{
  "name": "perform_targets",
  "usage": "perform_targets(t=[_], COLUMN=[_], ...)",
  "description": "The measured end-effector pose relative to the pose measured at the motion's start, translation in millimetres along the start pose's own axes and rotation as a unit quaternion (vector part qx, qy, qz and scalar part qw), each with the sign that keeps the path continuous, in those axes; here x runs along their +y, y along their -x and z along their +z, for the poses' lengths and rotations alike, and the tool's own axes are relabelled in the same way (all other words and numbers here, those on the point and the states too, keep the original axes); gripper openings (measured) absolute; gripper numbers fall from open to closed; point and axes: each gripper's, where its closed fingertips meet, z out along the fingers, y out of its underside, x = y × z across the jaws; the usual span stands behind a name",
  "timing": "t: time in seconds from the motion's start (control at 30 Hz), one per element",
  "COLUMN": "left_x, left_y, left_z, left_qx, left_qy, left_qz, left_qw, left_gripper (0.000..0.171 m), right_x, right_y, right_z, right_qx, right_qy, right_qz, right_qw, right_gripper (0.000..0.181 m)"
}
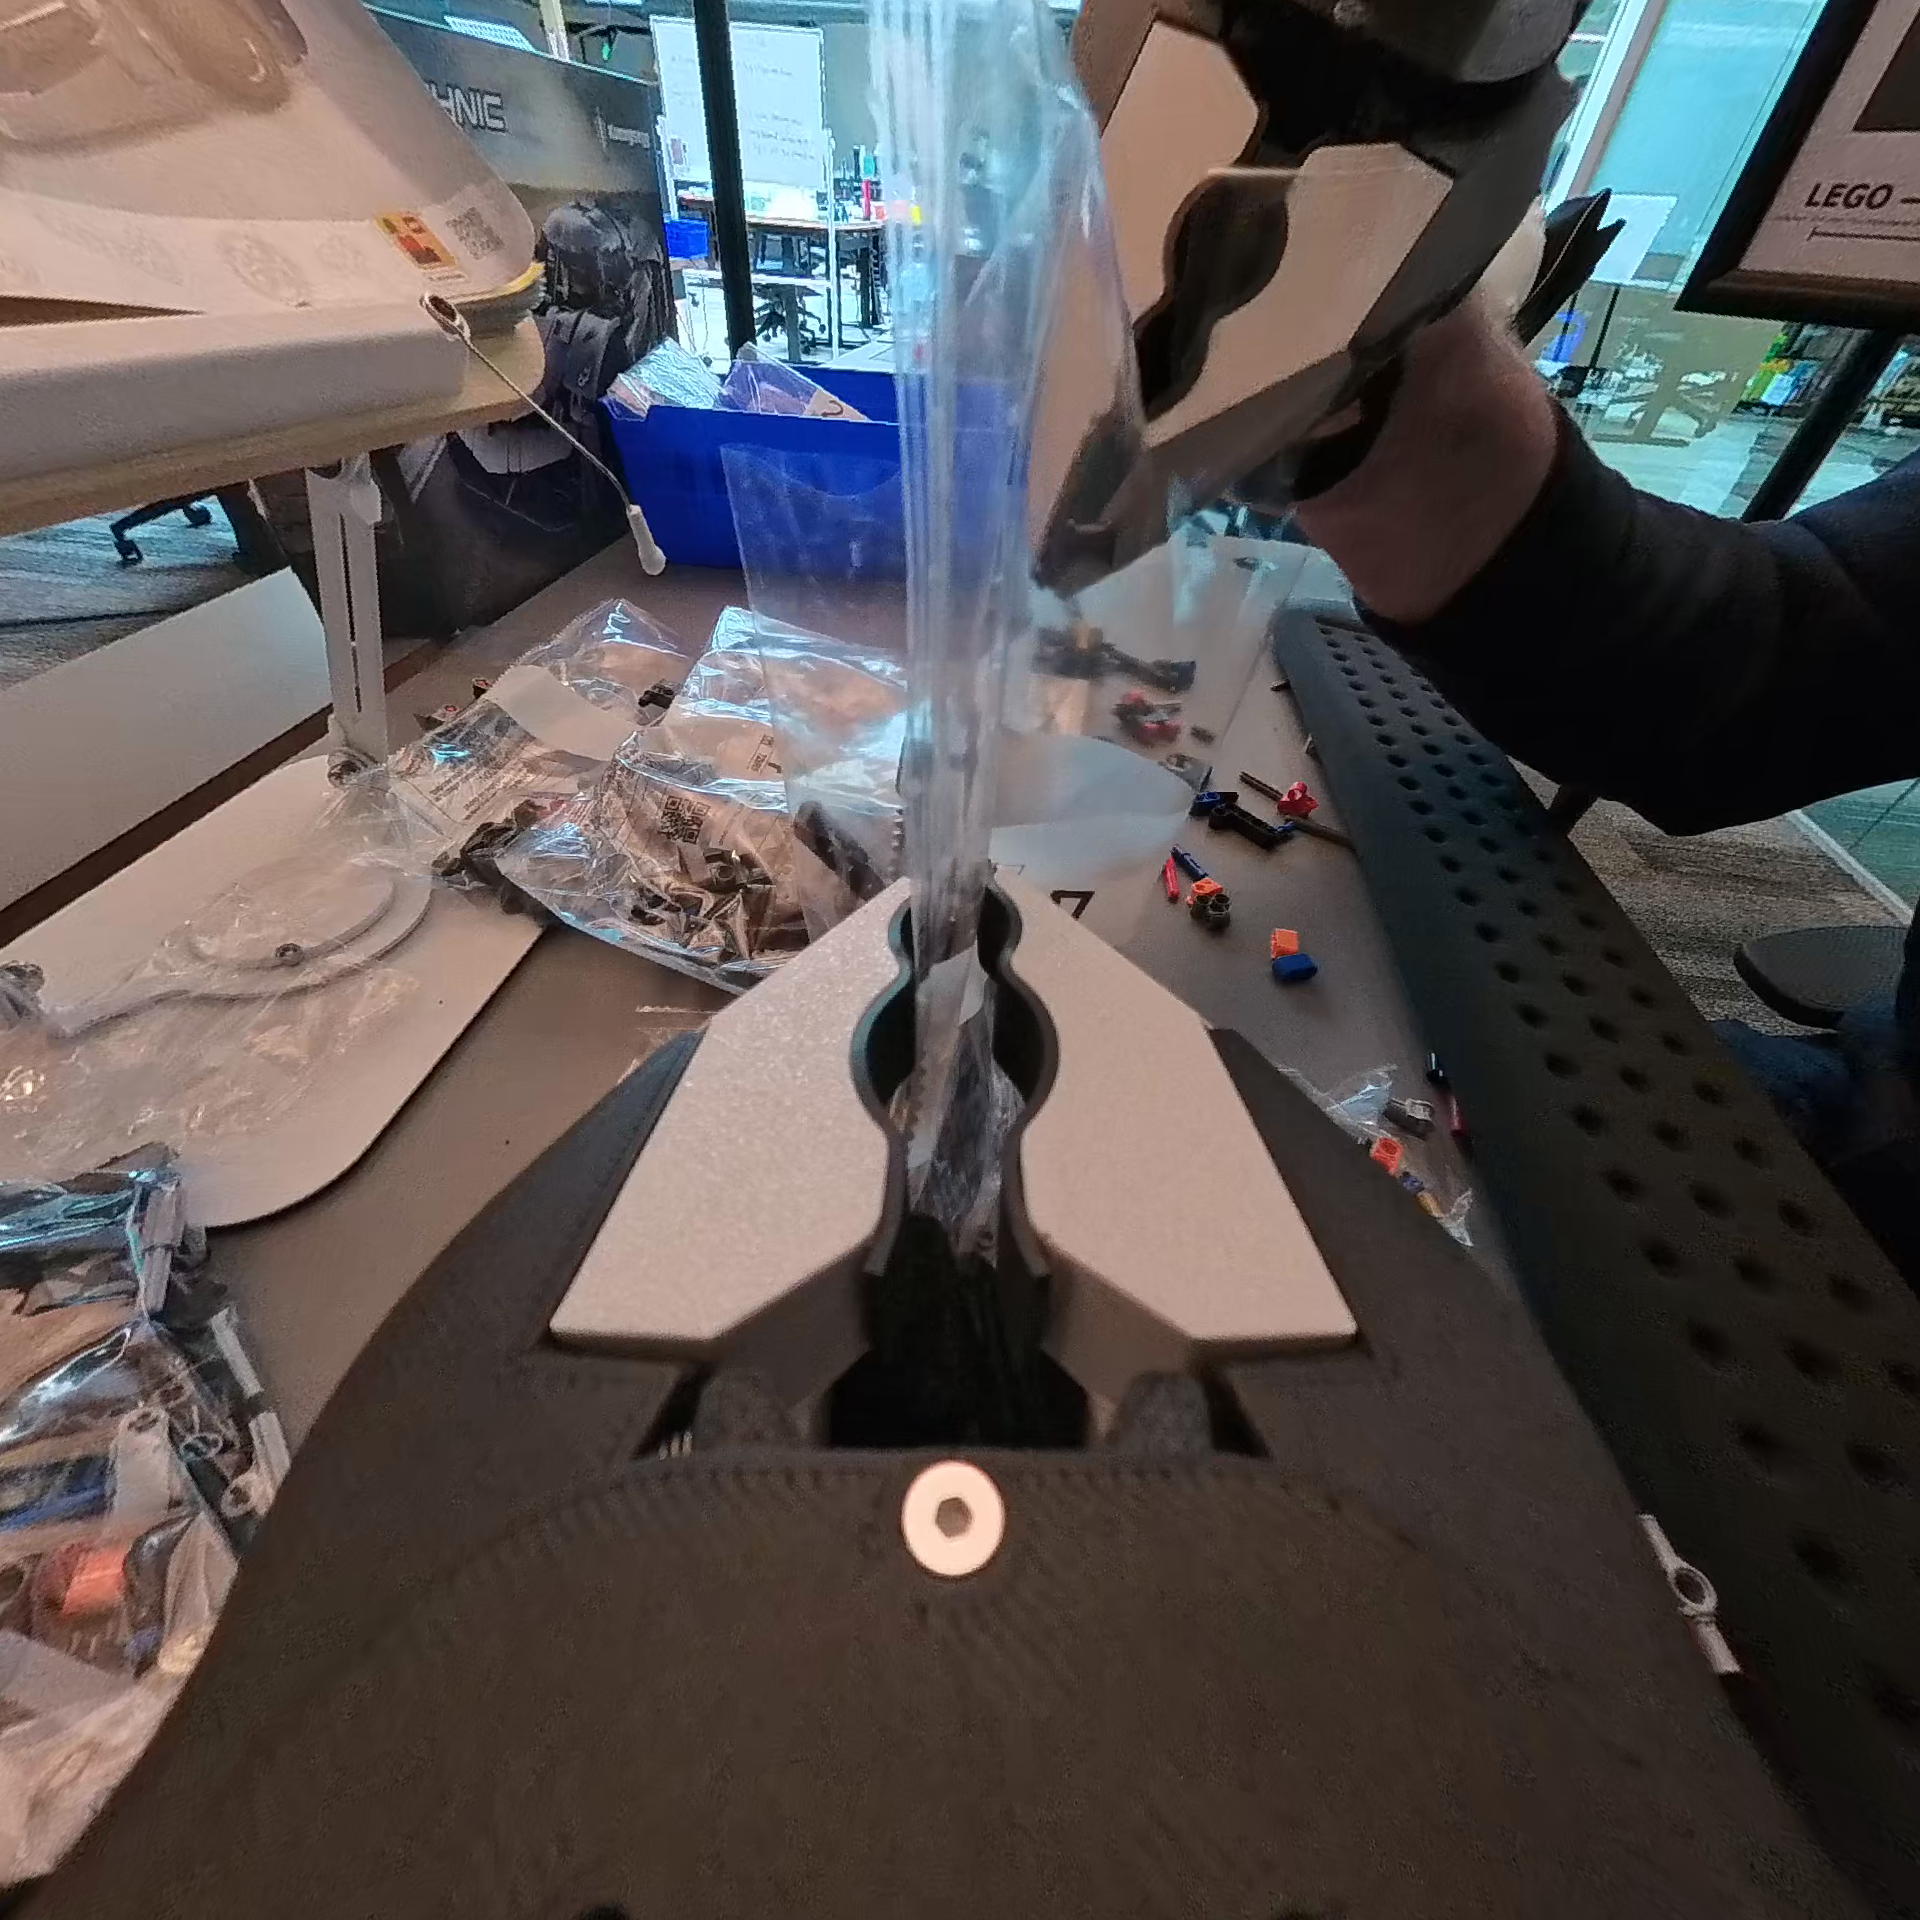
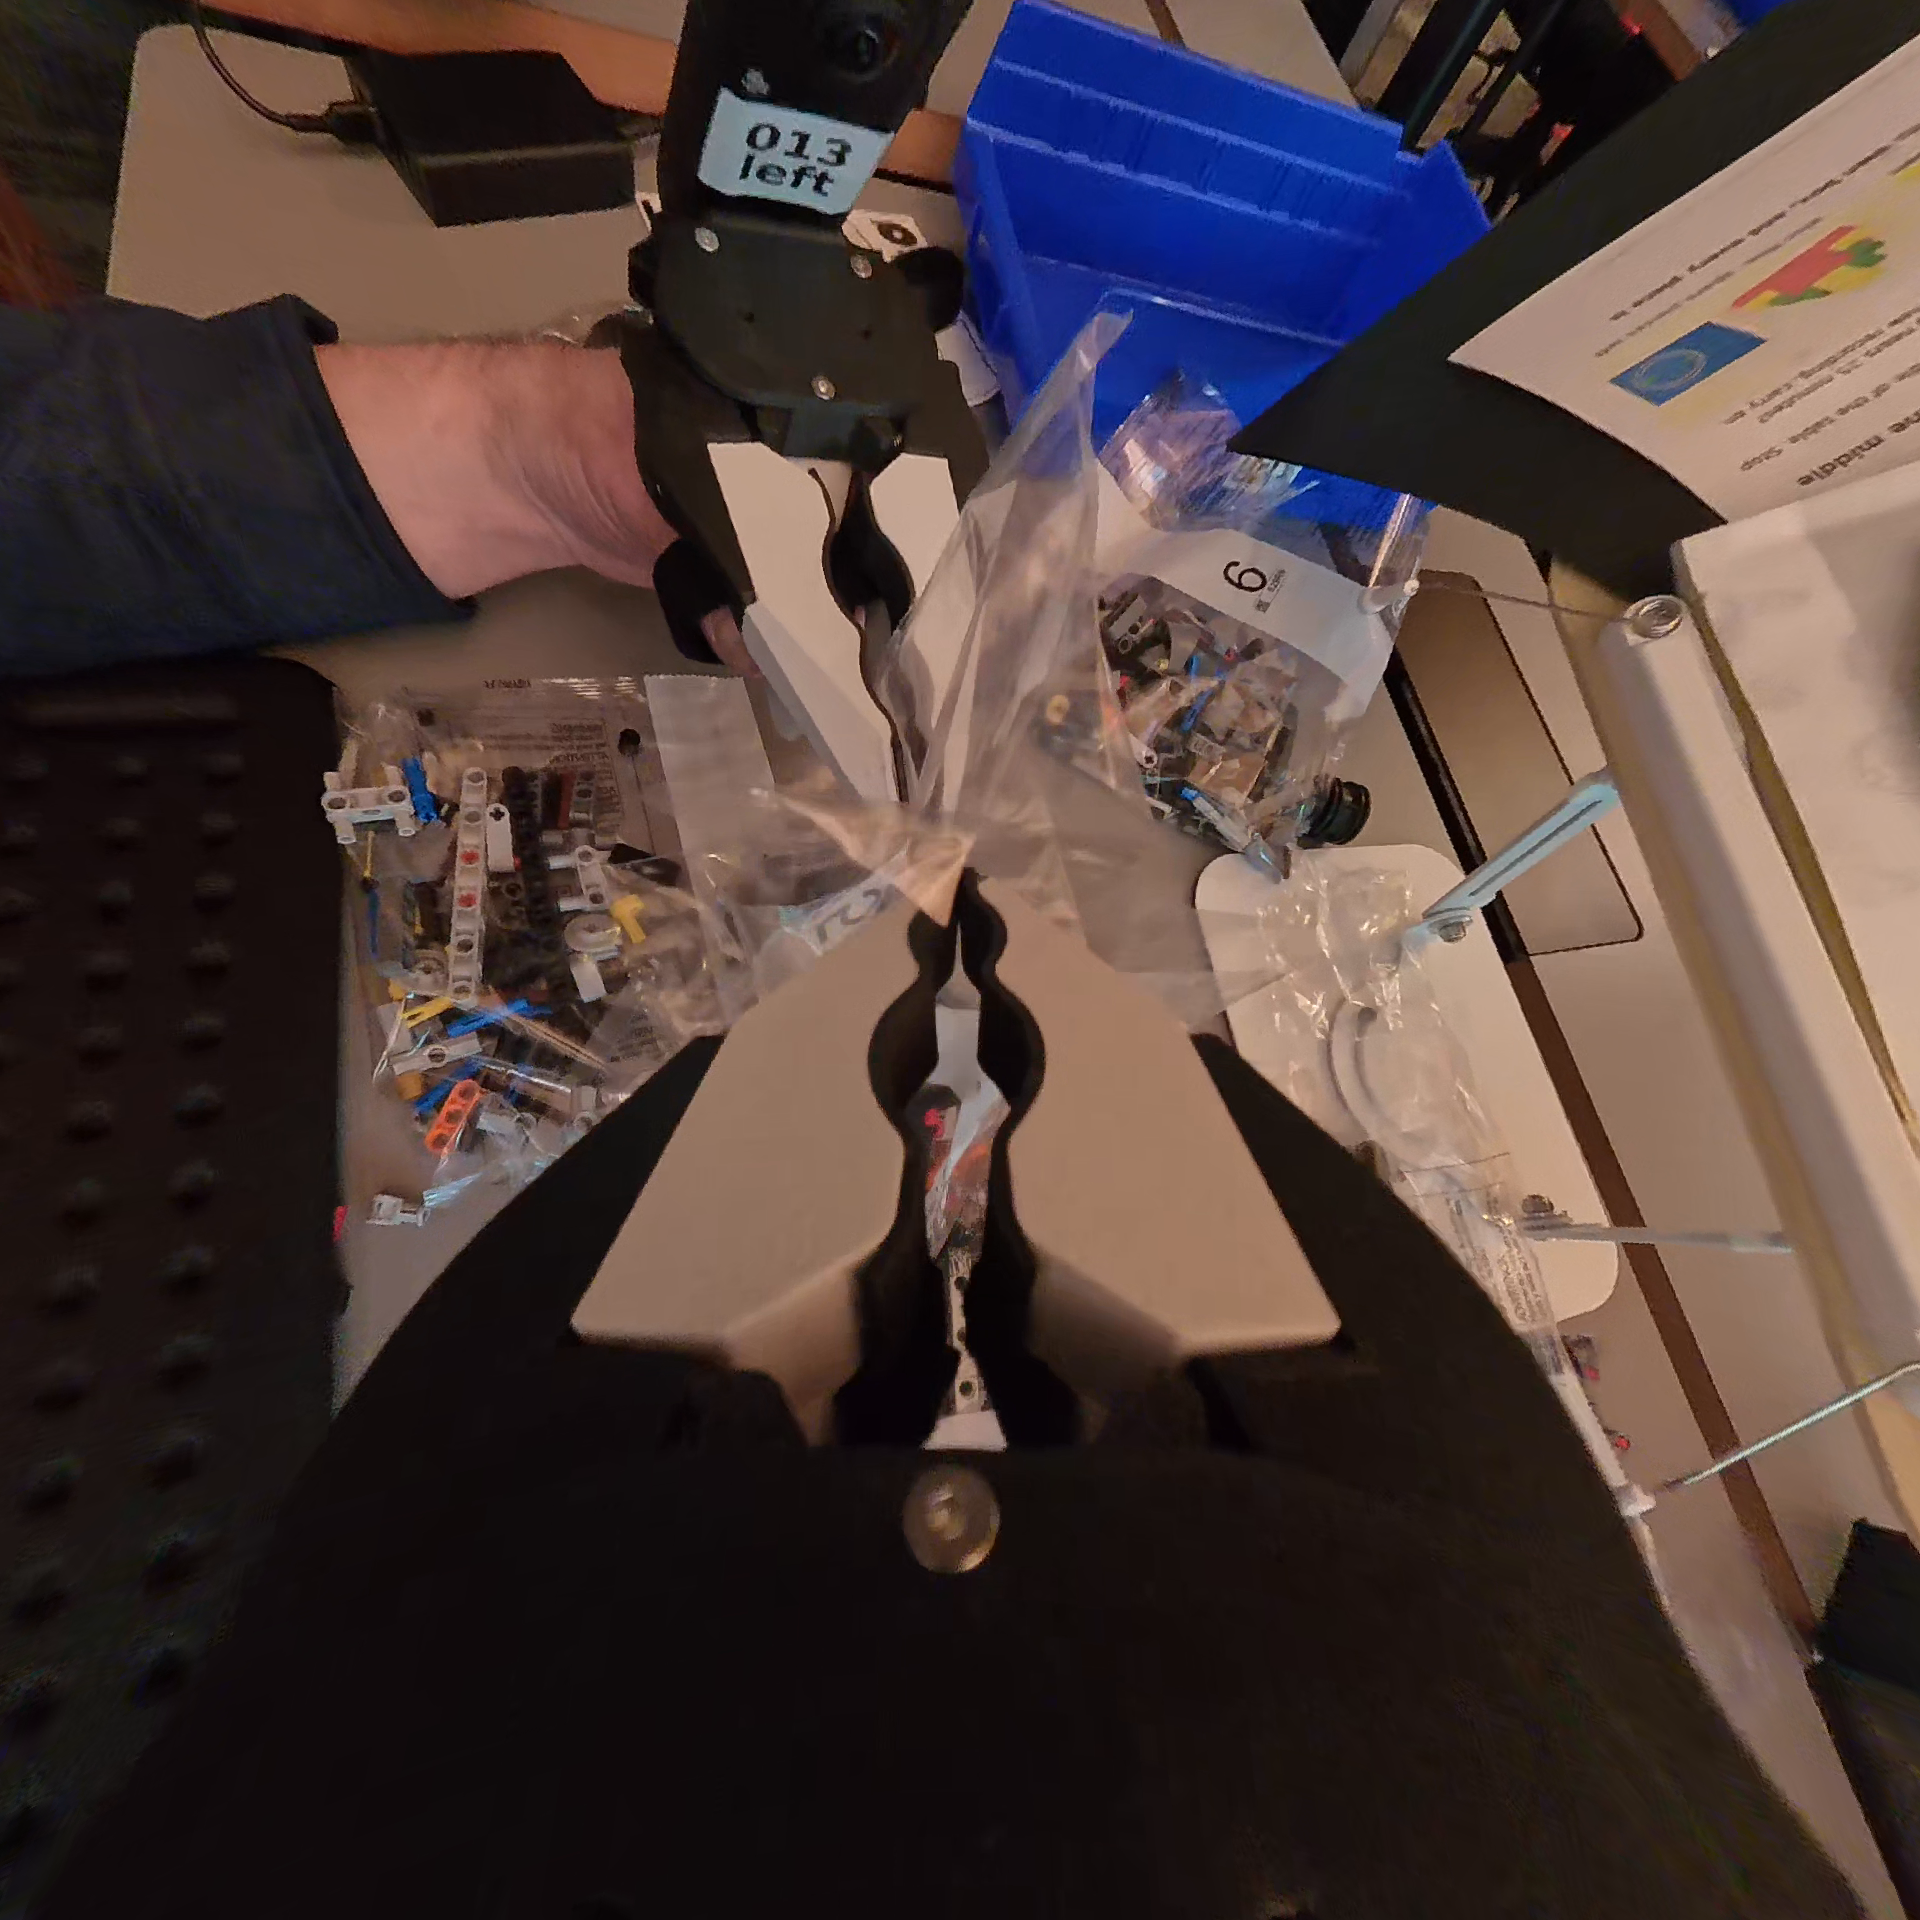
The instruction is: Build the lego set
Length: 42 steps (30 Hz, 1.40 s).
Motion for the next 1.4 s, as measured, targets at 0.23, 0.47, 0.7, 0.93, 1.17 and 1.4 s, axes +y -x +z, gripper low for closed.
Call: perform_targets(t=[0.23, 0.47, 0.7, 0.93, 1.17, 1.4], left_x=[1, 1, 1, 2, 2, 5], left_y=[0, 0, -1, 0, 0, 1], left_z=[1, 1, 1, 2, 2, 2], left_qx=[0.001, 0.001, 0.001, 0.001, -0.001, -0.003], left_qy=[0.002, 0.002, 0.004, 0.007, 0.007, 0.009], left_qz=[0.000, -0.001, 0.000, 0.000, 0.000, -0.003], left_qw=[1.000, 1.000, 1.000, 1.000, 1.000, 1.000], left_gripper=[0.007, 0.007, 0.007, 0.007, 0.007, 0.007], right_x=[8, 2, -3, -6, 14, 64], right_y=[0, 2, 0, 0, 0, 8], right_z=[3, 4, 12, 11, -10, -20], right_qx=[-0.005, -0.015, -0.010, -0.009, 0.007, -0.024], right_qy=[0.015, 0.016, 0.022, 0.015, 0.015, 0.029], right_qz=[0.010, 0.010, 0.003, 0.004, 0.018, 0.079], right_qw=[1.000, 1.000, 1.000, 1.000, 1.000, 0.996], right_gripper=[0.001, 0.000, 0.000, 0.000, 0.000, 0.007])
